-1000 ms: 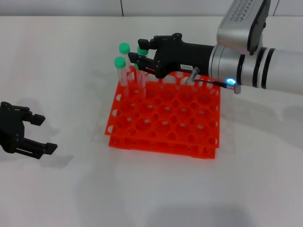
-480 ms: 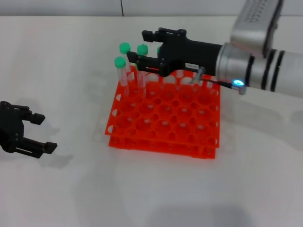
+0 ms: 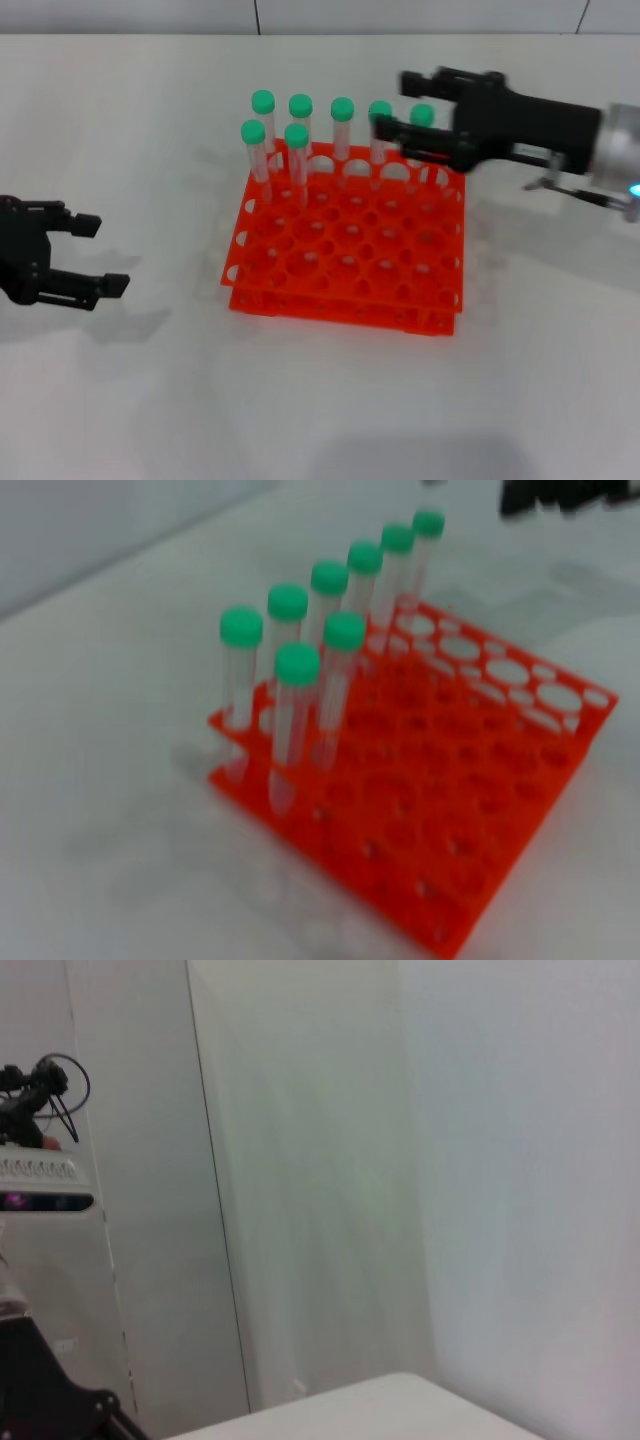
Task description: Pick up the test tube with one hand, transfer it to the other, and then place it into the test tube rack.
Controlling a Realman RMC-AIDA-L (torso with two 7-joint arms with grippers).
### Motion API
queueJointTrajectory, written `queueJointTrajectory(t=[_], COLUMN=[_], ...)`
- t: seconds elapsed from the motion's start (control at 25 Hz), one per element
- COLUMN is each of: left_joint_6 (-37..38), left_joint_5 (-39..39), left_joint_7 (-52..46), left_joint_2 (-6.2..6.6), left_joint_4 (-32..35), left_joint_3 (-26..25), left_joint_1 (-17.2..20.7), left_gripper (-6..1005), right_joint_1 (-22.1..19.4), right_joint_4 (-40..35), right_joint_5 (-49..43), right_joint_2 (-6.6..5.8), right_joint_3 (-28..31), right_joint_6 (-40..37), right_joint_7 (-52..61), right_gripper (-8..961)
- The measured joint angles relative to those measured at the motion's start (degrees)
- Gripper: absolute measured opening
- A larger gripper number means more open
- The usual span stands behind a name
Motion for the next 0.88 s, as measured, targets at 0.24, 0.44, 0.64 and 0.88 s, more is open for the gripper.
queueJointTrajectory(t=[0.24, 0.44, 0.64, 0.88], left_joint_6=[-0.2, -0.4, -0.2, -0.1], left_joint_5=[-4.6, -9.2, -10.6, -10.7], left_joint_7=[0.9, 1.0, 0.9, 1.0], left_joint_2=[-1.13, -1.87, -2.52, -2.88], left_joint_4=[-0.4, -1.2, -2.3, -2.4], left_joint_3=[-1.4, -1.6, -1.6, -1.4], left_joint_1=[1.6, 2.4, 2.3, 2.2], left_gripper=[883, 883, 883, 883], right_joint_1=[-2.6, -2.8, -2.3, -2.3], right_joint_4=[-2.8, -4.4, -5.5, -6.0], right_joint_5=[-18.2, -29.2, -34.5, -35.1], right_joint_2=[-0.75, -0.93, -1.78, -2.63], right_joint_3=[14.4, 23.2, 25.8, 26.0], right_joint_6=[-9.2, -15.8, -19.7, -21.4], right_joint_7=[7.8, 10.2, 10.9, 11.1], right_gripper=[664, 664, 664, 664])
